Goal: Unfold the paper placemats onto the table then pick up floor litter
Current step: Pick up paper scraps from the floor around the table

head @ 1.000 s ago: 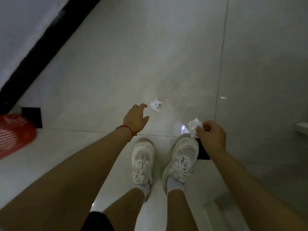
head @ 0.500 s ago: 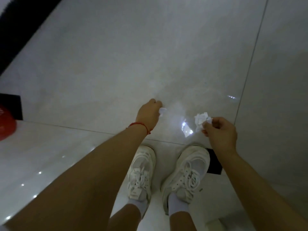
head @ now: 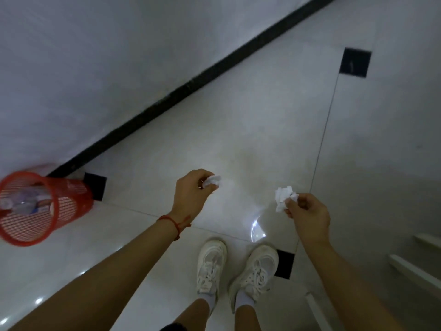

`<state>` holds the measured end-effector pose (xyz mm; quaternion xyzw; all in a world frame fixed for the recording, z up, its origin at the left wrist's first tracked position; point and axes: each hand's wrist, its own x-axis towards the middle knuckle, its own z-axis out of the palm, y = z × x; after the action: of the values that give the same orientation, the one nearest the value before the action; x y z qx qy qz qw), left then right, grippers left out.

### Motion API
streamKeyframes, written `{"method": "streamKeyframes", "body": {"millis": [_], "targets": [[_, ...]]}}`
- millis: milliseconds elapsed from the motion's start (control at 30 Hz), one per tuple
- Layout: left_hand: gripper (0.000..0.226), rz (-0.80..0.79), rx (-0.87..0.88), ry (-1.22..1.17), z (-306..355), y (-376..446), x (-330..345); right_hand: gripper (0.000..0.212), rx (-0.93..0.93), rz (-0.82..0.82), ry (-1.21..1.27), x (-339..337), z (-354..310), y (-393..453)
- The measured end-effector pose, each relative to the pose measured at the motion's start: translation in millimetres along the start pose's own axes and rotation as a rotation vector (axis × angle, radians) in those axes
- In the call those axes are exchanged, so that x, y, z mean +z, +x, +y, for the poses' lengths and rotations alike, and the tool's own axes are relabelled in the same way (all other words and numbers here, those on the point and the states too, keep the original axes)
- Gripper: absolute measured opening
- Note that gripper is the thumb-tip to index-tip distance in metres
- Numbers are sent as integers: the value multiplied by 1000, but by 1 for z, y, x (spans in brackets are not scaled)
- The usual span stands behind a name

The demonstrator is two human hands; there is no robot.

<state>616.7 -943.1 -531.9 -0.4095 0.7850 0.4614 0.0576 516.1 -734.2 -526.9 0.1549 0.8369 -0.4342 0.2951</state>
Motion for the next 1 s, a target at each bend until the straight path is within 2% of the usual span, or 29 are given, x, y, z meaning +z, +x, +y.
{"method": "streamKeyframes", "body": {"millis": [233,367,467,600,800,900,1000], "targets": [[13,213,93,-222,124,-23,-112,25,-225,-6,204,-19,-142,-69],[14,252,107,-300,151,-60,-148,26,-288,-56,234,-18,-187,-114],[7,274,45,-325,143,-98,-164,27,-306,-127,186,-14,-200,-153],[13,319,-208,-537,118,-164,-184,28,-275,-216,119,-8,-198,-209],[14,396,-433,-692,59,-253,-223,27,-200,-303,-25,29,-183,-297],[19,482,-490,-717,23,-271,-258,26,-189,-342,-88,64,-180,-329],[15,540,-491,-715,-15,-273,-303,27,-186,-362,-139,118,-189,-352]]}}
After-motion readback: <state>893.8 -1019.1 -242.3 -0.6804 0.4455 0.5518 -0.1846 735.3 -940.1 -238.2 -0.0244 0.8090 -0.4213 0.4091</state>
